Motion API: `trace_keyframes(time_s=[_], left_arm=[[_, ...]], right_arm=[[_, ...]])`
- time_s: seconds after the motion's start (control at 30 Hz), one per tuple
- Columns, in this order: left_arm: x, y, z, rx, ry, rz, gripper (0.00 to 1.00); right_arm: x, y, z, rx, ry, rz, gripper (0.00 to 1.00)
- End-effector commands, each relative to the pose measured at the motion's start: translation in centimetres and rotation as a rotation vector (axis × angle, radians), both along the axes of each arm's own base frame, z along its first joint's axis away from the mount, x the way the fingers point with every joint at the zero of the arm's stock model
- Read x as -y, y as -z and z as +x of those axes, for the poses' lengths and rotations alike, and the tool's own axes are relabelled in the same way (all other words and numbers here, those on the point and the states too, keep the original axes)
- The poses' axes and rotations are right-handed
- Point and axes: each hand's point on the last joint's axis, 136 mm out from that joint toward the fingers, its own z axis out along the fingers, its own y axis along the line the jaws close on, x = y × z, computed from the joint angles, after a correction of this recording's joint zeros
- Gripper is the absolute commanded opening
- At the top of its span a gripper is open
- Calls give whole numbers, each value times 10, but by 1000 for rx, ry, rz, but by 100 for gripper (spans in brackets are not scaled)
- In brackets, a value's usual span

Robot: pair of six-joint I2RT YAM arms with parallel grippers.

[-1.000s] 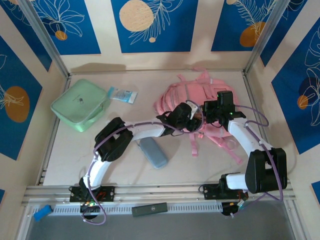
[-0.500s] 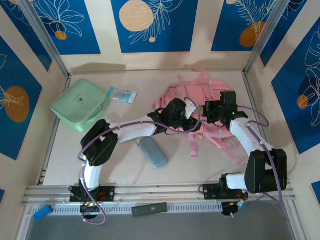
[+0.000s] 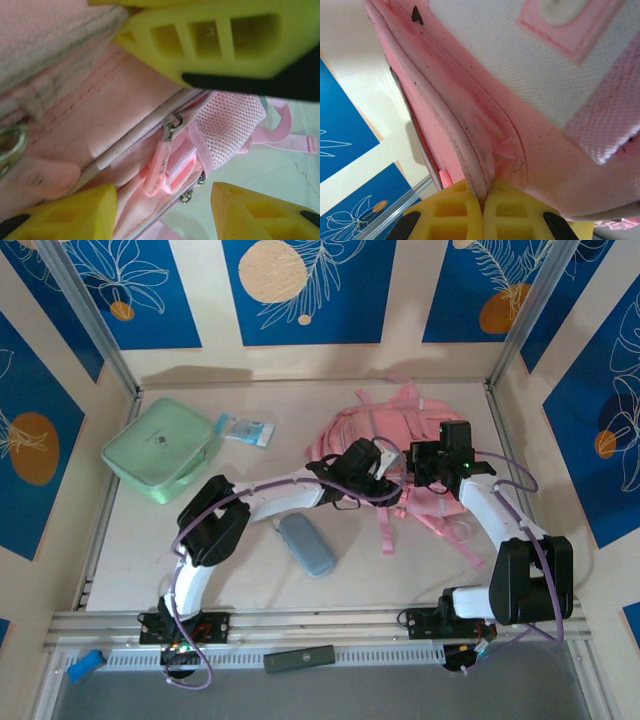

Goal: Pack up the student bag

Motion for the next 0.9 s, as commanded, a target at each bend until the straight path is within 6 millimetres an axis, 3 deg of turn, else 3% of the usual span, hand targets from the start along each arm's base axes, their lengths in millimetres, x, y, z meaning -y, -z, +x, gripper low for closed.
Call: trace_keyframes(time_s=[0.0, 0.3, 0.57, 0.7, 0.77, 0.87], left_arm=[[8, 0, 7, 6, 8, -8, 53], [28, 8, 20, 14, 6, -14, 49], [34, 0, 26, 54, 13, -30, 29], [37, 3, 17, 24, 51, -51, 27], [41, 5, 12, 11, 62, -50, 31], [43, 10, 16, 22, 44, -39, 32]], right_arm=[[-20, -24, 6, 62, -67, 59, 0], [-23, -24, 6, 63, -69, 59, 0], [-22, -23, 5, 62, -67, 49, 0], [-21, -21, 6, 56, -66, 46, 0], [-22, -21, 7, 57, -70, 44, 0], [-23, -22, 7, 58, -71, 38, 0]])
